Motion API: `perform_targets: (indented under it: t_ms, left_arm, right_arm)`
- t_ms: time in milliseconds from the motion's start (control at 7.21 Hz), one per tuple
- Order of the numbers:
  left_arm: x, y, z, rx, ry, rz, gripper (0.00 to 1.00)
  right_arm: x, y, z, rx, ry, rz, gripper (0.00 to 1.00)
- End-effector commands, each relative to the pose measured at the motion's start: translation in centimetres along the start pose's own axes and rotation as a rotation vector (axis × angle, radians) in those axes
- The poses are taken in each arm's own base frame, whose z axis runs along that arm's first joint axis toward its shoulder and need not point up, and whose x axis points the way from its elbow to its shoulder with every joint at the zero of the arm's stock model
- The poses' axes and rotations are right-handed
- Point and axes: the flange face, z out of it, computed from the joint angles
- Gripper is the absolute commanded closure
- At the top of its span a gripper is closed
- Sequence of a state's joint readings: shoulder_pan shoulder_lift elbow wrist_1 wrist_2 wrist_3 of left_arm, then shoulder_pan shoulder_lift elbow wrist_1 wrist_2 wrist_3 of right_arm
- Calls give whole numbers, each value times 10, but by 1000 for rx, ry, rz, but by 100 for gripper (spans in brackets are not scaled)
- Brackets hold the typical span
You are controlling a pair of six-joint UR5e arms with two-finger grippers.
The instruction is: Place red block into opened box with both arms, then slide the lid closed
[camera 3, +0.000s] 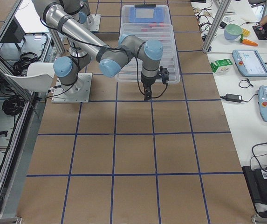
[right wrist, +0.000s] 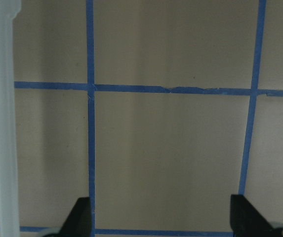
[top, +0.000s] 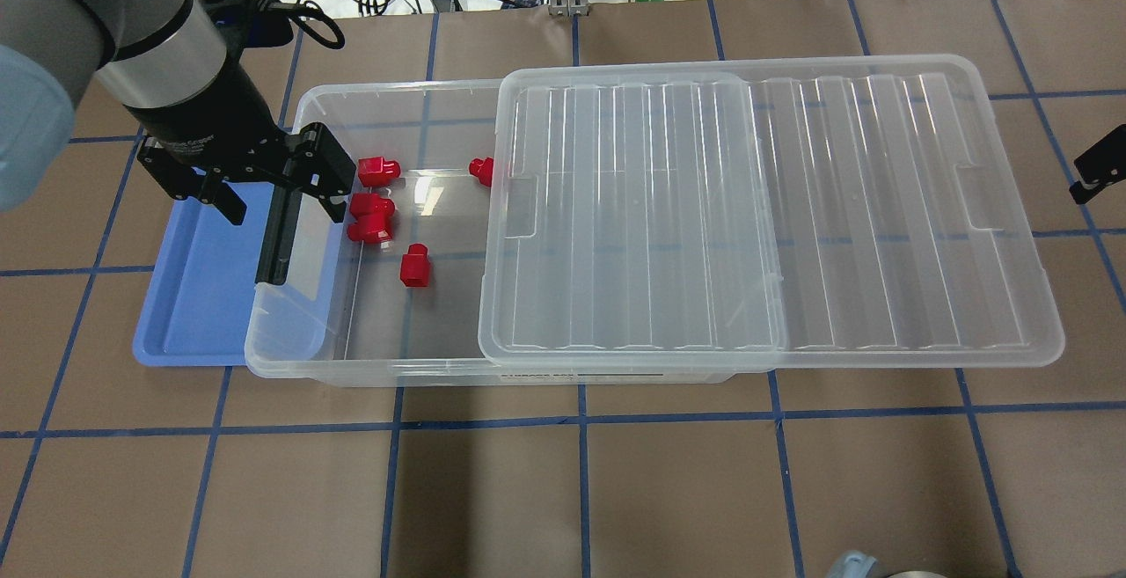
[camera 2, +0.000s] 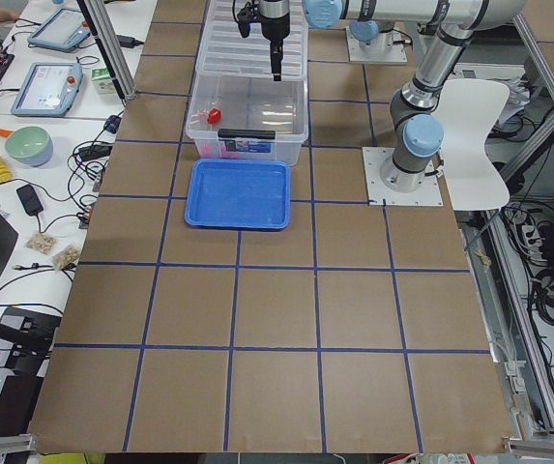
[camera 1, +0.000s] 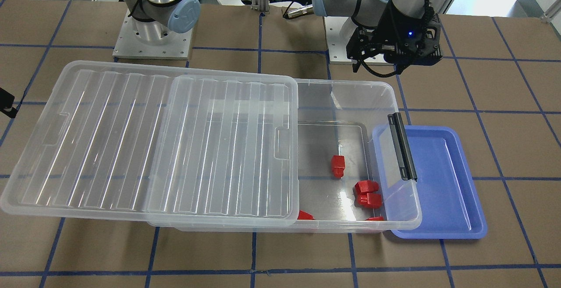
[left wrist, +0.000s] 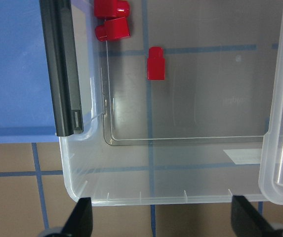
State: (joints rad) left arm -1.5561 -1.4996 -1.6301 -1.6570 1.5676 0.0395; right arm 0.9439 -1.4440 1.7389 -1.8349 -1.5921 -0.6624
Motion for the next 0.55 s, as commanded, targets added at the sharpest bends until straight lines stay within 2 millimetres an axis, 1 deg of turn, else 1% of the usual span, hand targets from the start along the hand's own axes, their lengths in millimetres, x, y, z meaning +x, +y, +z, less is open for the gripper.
perform_targets:
  t_ms: [0,139,416]
  left_arm:
    - [-2,0,1,-2,0,-5,0]
    - [-2,0,3,-5,1,-5,0]
    - [-2,1,4,-10,1,-3,0]
  right_arm:
    - [-11,3,19,-1,-4,66,0]
    - [-24,-2,18,0,-1,48,0]
    - [-65,-15,17,0,5,40,0]
